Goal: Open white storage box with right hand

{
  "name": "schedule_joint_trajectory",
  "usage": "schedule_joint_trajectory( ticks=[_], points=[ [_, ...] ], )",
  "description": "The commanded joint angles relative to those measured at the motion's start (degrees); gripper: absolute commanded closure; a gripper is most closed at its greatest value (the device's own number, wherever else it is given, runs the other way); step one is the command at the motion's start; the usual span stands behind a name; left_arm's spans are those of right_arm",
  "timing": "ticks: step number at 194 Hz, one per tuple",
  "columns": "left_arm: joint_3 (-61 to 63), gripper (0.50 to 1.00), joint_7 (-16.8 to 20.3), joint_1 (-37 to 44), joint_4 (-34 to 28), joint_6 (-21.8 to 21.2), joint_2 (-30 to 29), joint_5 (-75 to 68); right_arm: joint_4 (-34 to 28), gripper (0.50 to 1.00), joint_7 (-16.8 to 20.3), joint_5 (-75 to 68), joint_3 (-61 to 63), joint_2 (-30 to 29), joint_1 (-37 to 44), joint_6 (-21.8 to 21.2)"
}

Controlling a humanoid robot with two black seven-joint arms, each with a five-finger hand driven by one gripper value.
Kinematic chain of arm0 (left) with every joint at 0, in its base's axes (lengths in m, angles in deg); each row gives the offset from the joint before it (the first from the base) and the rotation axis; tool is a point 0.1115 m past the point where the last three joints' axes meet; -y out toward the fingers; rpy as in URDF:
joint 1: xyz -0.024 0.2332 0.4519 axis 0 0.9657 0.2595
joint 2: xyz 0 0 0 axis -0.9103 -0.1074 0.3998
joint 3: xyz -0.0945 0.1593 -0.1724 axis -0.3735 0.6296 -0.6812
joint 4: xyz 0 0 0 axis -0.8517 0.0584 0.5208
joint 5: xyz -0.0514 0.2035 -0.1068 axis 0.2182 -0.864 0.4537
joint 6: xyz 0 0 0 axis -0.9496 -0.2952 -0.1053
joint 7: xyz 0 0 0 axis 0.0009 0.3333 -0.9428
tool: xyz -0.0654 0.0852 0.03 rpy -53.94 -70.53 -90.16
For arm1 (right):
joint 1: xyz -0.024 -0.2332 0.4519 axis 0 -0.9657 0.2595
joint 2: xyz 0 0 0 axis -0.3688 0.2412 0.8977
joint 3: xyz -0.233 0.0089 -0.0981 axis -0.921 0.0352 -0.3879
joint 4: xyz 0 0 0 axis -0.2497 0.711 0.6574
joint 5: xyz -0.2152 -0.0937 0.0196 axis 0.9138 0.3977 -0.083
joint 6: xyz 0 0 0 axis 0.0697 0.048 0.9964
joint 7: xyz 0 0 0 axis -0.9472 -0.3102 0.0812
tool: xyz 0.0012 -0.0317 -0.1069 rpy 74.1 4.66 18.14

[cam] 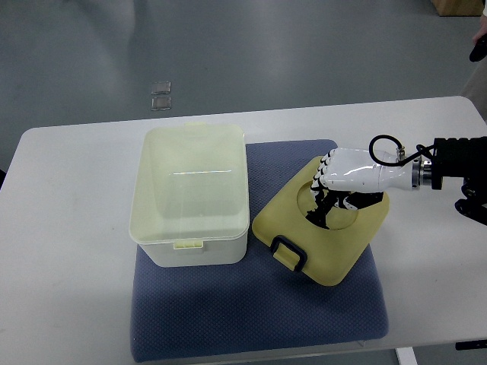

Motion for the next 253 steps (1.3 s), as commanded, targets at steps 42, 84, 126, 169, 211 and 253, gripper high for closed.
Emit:
schedule_joint_trajectory(
  ticks=[42, 84, 126, 169, 211, 253],
  points=[
    [0.0, 0.5, 0.0, 0.01, 0.0, 0.0, 0.0, 0.0, 0.07, 0.558, 0.02, -1.62, 2.06, -1.74, -1.78, 1.67],
    [-0.09, 0.5, 0.09, 0.01, 0.0, 0.0, 0.0, 0.0, 0.07, 0.558, 0.11, -10.41, 7.24, -1.39, -0.99, 0.26],
    [-0.09, 0.5, 0.0, 0.01, 0.0, 0.0, 0.0, 0.0, 1.74, 0.56, 0.63, -27.2, 15.07, 1.68, 3.58, -11.69],
    [0.0, 0.5, 0.0, 0.01, 0.17, 0.0, 0.0, -0.09, 5.35, 0.558, 3.88, -42.84, 18.58, 1.86, 5.87, -17.58],
    [-0.18, 0.5, 0.0, 0.01, 0.17, 0.0, 0.0, -0.09, 7.89, 0.558, 12.41, -62.61, 25.26, -1.39, 5.95, -16.88],
    [-0.18, 0.5, 0.0, 0.01, 0.17, -0.09, 0.0, 0.0, 14.58, 0.558, 22.34, -89.16, 29.66, -7.99, 5.16, -15.65]
  ],
)
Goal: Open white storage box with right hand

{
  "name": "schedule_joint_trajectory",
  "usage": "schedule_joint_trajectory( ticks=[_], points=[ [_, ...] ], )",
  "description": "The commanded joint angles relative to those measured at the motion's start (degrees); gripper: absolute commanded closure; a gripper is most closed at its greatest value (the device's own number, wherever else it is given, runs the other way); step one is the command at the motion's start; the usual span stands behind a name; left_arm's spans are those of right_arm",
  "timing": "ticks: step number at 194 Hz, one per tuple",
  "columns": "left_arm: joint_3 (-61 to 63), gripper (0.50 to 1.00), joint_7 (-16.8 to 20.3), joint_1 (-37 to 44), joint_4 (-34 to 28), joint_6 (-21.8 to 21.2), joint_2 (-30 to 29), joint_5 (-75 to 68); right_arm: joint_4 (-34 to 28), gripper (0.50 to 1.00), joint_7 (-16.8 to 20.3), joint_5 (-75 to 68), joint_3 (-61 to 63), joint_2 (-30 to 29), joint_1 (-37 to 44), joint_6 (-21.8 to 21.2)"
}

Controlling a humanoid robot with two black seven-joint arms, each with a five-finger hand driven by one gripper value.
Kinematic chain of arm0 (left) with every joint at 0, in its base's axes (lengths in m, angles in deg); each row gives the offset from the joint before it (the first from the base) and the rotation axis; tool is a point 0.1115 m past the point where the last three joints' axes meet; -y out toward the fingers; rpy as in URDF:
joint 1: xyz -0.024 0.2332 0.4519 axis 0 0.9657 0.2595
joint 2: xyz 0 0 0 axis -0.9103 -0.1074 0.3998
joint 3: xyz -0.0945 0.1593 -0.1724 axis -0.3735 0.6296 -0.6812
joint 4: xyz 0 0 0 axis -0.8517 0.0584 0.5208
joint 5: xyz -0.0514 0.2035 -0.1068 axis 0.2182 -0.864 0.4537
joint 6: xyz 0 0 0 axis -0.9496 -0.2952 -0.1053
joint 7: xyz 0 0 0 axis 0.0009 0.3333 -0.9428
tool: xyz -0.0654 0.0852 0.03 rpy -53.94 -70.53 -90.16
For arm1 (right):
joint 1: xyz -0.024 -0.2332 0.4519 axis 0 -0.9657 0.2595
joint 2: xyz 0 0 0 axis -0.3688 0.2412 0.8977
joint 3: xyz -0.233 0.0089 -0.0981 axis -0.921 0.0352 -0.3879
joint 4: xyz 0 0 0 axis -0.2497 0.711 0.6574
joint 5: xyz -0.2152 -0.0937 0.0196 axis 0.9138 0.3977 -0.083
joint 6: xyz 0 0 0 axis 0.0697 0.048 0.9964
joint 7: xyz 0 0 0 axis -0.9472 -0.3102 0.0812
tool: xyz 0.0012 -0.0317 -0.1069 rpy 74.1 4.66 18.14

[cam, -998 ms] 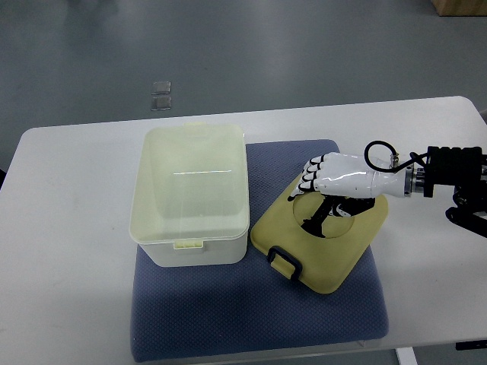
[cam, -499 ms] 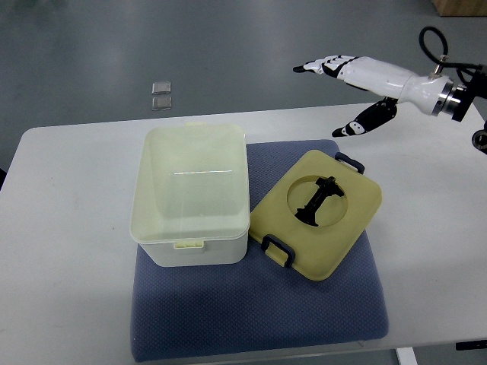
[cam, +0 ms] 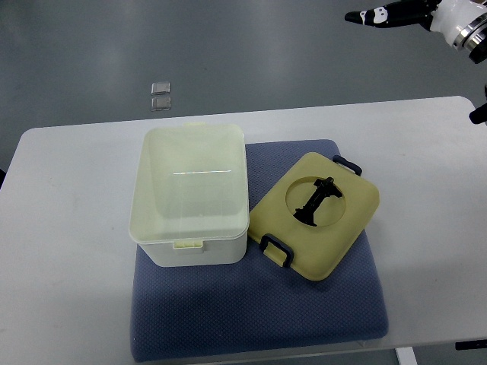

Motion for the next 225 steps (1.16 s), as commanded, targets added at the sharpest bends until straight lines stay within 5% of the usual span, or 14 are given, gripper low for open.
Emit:
schedule_joint_trajectory(
  ticks=[1, 72, 185, 225],
  points=[
    [0.0, 0.5, 0.0, 0.0, 0.0, -0.04, 0.0, 0.08, 3.5, 0.558, 4.2, -13.49, 1.39, -2.73, -0.53, 1.16],
    [0.0, 0.5, 0.0, 0.09, -0.08, -0.04, 0.0, 0.08, 11.85, 0.558, 6.4, -47.07, 1.92, -10.64, -6.85, 0.11],
    [0.0, 0.5, -0.17, 0.18, -0.08, -0.04, 0.0, 0.08, 15.28, 0.558, 5.69, -49.89, 7.9, -16.27, -14.85, -11.23],
    [0.0, 0.5, -0.17, 0.18, -0.08, -0.04, 0.0, -0.01, 15.89, 0.558, 5.6, -49.89, 8.16, -16.8, -15.47, -11.93]
  ],
)
